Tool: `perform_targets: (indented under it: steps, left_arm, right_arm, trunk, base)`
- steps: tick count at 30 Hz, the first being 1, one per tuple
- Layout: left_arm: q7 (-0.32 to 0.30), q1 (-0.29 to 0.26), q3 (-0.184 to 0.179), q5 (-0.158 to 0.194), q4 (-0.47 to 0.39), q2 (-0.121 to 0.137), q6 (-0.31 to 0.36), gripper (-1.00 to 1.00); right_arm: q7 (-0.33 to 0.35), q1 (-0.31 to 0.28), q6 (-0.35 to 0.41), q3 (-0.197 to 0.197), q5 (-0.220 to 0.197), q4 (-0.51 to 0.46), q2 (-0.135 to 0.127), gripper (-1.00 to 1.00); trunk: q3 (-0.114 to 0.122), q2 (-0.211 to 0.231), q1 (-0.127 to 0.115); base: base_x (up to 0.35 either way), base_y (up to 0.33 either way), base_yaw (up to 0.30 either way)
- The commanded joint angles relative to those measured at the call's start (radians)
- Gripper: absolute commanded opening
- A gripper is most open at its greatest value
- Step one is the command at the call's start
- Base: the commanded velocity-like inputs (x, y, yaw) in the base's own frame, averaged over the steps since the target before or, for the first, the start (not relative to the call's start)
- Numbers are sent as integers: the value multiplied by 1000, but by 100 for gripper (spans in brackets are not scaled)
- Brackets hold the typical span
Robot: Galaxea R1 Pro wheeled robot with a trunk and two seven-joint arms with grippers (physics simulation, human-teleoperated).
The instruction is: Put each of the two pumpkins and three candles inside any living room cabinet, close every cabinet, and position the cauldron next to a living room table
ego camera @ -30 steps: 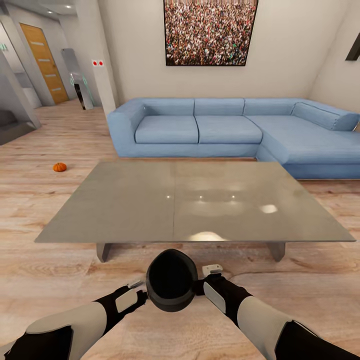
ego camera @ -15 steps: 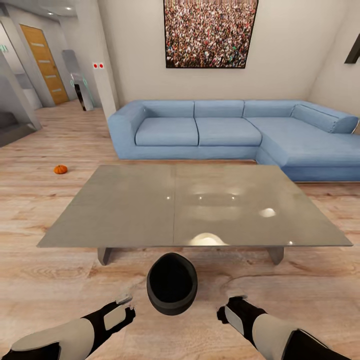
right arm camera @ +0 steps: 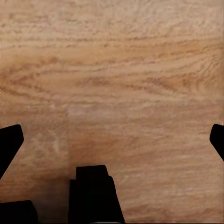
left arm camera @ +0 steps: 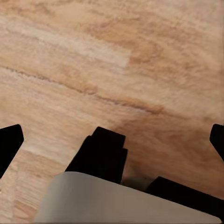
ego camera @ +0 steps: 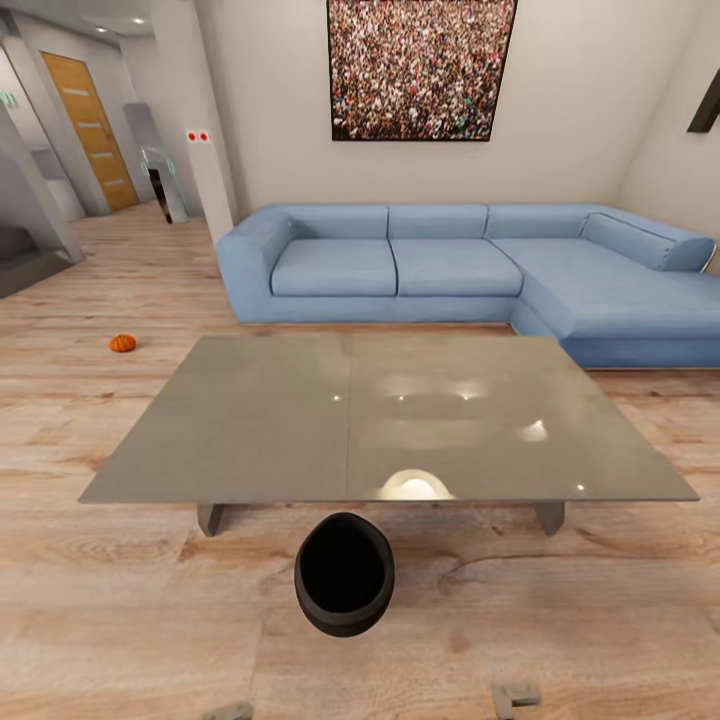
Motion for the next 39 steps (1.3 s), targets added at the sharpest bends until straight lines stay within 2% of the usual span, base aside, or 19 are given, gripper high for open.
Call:
perform_targets:
  steps: [1, 2, 5, 14, 16, 20, 23, 29, 39]
  left_arm:
    - [0, 3, 0, 0, 1, 3, -4, 100]
    - [0, 7, -1, 1, 4, 33, -13, 100]
    - [-1, 8, -1, 2, 3, 69, -15, 100]
    - [-3, 11, -1, 3, -6, 64, -16, 100]
    - [-2, 12, -1, 3, -7, 59, -16, 100]
    - [-4, 17, -1, 3, -13, 50, -16, 100]
    - [-27, 18, -1, 3, -11, 50, -16, 100]
    - [-94, 21, -1, 5, -8, 51, -16, 100]
    - [-101, 26, 0, 5, 2, 56, -15, 100]
  right_arm:
    - [0, 4, 0, 0, 0, 0, 1, 100]
    - [0, 11, -1, 0, 0, -1, 0, 100]
    - [0, 12, -2, 0, 3, -2, -4, 100]
    - [0, 12, -3, 0, 2, -2, -5, 100]
    - [0, 12, -10, 0, 1, -2, -5, 100]
    - [-2, 13, -95, 0, -3, 3, -4, 100]
    - [-3, 21, -119, 0, -2, 3, -6, 100]
    - [-5, 24, -117, 0, -4, 2, -2, 100]
    - [-8, 27, -117, 0, -9, 4, 0, 100]
  trunk:
    - [3, 7, -4]
    - [6, 14, -8]
    - [16, 35, -19]
    - [44, 98, -54]
    - [44, 98, -54]
    - [44, 98, -54]
    - [44, 98, -54]
    - [44, 98, -54]
    - [44, 98, -54]
  base:
    - [0, 0, 0]
    - [0, 0, 0]
    - [0, 0, 0]
    - [0, 0, 27]
    - [0, 0, 208]
    - [0, 0, 263]
    - [0, 0, 283]
    - [0, 0, 286]
    - [0, 0, 287]
